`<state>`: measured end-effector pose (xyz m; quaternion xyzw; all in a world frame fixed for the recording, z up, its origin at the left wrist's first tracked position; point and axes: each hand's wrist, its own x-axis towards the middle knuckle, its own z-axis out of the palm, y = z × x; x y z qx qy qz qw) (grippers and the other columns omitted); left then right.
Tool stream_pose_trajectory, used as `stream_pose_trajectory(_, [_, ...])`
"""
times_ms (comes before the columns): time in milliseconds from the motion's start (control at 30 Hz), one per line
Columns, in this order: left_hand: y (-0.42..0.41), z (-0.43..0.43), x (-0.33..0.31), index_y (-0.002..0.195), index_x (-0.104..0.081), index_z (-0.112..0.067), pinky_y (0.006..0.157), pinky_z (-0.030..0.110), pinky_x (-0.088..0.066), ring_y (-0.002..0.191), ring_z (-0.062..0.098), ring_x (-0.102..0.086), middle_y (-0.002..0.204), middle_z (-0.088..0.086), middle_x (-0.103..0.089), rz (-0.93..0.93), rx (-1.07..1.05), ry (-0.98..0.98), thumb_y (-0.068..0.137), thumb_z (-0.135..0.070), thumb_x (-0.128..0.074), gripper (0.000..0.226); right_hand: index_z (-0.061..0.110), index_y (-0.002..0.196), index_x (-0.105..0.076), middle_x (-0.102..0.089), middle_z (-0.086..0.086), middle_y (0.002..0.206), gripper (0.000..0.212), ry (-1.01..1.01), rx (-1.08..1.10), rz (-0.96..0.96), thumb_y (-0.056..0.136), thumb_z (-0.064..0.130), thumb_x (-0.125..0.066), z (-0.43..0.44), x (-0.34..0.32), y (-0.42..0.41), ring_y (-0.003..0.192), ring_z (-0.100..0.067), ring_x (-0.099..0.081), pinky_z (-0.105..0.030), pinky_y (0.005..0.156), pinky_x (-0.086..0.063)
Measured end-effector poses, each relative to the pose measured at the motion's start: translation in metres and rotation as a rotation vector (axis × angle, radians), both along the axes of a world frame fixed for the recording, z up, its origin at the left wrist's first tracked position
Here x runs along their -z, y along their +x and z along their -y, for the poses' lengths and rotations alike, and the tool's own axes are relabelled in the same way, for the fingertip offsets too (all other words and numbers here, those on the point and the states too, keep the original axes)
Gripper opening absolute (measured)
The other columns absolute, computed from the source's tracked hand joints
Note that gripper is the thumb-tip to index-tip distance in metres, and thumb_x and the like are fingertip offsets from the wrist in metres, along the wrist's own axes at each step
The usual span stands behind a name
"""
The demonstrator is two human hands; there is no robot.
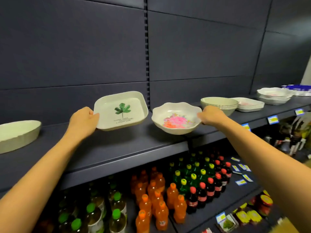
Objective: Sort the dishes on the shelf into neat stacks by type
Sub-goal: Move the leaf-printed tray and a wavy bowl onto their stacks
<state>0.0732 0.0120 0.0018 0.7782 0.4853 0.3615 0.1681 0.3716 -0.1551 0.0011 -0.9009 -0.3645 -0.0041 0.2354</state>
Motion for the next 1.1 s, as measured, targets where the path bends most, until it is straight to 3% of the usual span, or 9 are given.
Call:
stream_pose_trajectory(133, [0.064, 0.036, 0.003, 0.084, -0.05, -0.003, 0.052, 0.031, -0.029, 0.074, 0.027, -0.044, 0.08, 0.018, -0.052, 0.015, 0.074, 0.001, 0.094, -0.015, -0.042, 0.017, 0.006, 0.068, -0.05, -0.052, -0.015, 0.088, 0.027, 0.018, 0.065, -0.02, 0.091, 0.019, -0.044, 0.064, 0.003, 0.047, 0.084, -0.027, -0.047, -0.029, 0.072, -0.034])
stream_pose_trajectory(267, [0.124, 0.071, 0.005, 0.076, -0.048, -0.005, 0.05, 0.029, -0.026, 0.072, 0.026, -0.043, 0.075, 0.02, -0.05, -0.002, 0.149, -0.008, 0.092, -0.011, -0.042, 0.018, 0.001, 0.082, -0.06, -0.052, -0.019, 0.09, 0.026, -0.019, 0.119, 0.022, 0.094, 0.019, -0.043, 0.122, 0.002, 0.09, 0.086, -0.029, -0.048, -0.028, 0.071, -0.032])
stream_pose_trajectory(400, [0.182, 0.1, 0.001, 0.063, -0.039, -0.008, 0.049, 0.029, -0.023, 0.071, 0.024, -0.039, 0.075, 0.019, -0.046, -0.025, 0.217, -0.021, 0.092, -0.008, -0.04, 0.029, 0.001, 0.066, -0.047, -0.05, -0.021, 0.089, 0.034, -0.031, 0.198, 0.023, 0.094, 0.02, -0.044, 0.165, 0.003, 0.132, 0.083, -0.031, -0.047, -0.032, 0.059, -0.03])
stream_pose_trajectory(467, [0.212, 0.109, -0.003, 0.061, -0.035, -0.009, 0.049, 0.029, -0.022, 0.07, 0.024, -0.038, 0.075, 0.018, -0.045, -0.038, 0.251, -0.014, 0.092, -0.008, -0.039, 0.032, 0.0, 0.071, -0.049, -0.049, -0.019, 0.086, 0.032, -0.015, 0.23, 0.02, 0.094, 0.021, -0.044, 0.181, 0.003, 0.155, 0.08, -0.029, -0.045, -0.03, 0.062, -0.032])
stream_pose_trajectory(600, [0.273, 0.115, -0.012, 0.07, -0.042, -0.003, 0.048, 0.026, -0.023, 0.053, 0.021, -0.033, 0.061, 0.014, -0.042, -0.066, 0.325, -0.007, 0.089, -0.007, -0.04, 0.019, -0.001, 0.081, -0.052, -0.048, -0.018, 0.088, 0.027, 0.011, 0.288, 0.014, 0.095, 0.021, -0.044, 0.21, 0.005, 0.198, 0.082, -0.028, -0.044, -0.029, 0.07, -0.031])
stream_pose_trajectory(733, [0.339, 0.12, -0.013, 0.085, -0.043, 0.0, 0.045, 0.025, -0.027, 0.054, 0.016, -0.038, 0.072, 0.015, -0.047, -0.078, 0.383, -0.055, 0.087, -0.006, -0.043, 0.007, 0.003, 0.086, -0.056, -0.052, -0.017, 0.091, 0.023, 0.03, 0.36, -0.005, 0.093, 0.023, -0.046, 0.232, 0.009, 0.245, 0.084, -0.029, -0.048, -0.03, 0.072, -0.035])
stream_pose_trajectory(900, [0.42, 0.13, -0.013, 0.083, -0.042, 0.0, 0.045, 0.026, -0.031, 0.05, 0.017, -0.04, 0.058, 0.008, -0.042, -0.087, 0.419, -0.09, 0.089, -0.004, -0.041, 0.007, -0.004, 0.095, -0.062, -0.057, -0.022, 0.097, 0.031, 0.033, 0.422, -0.003, 0.093, 0.021, -0.046, 0.256, 0.011, 0.31, 0.086, -0.03, -0.05, -0.031, 0.072, -0.036])
stream_pose_trajectory(1000, [0.467, 0.135, -0.019, 0.108, -0.052, 0.012, 0.044, 0.024, -0.032, 0.048, 0.016, -0.042, 0.056, 0.007, -0.047, -0.071, 0.429, -0.098, 0.091, -0.003, -0.039, 0.027, -0.004, 0.094, -0.062, -0.057, -0.021, 0.095, 0.029, 0.043, 0.439, -0.011, 0.094, 0.019, -0.045, 0.262, 0.005, 0.35, 0.085, -0.03, -0.05, -0.031, 0.071, -0.036])
stream_pose_trajectory(1100, [0.511, 0.135, -0.025, 0.124, -0.047, 0.015, 0.042, 0.021, -0.03, 0.045, 0.015, -0.043, 0.058, 0.009, -0.051, -0.06, 0.447, -0.12, 0.091, -0.001, -0.036, 0.038, -0.007, 0.101, -0.063, -0.06, -0.024, 0.102, 0.032, 0.075, 0.441, 0.005, 0.094, 0.019, -0.045, 0.264, -0.003, 0.393, 0.088, -0.03, -0.051, -0.032, 0.071, -0.037])
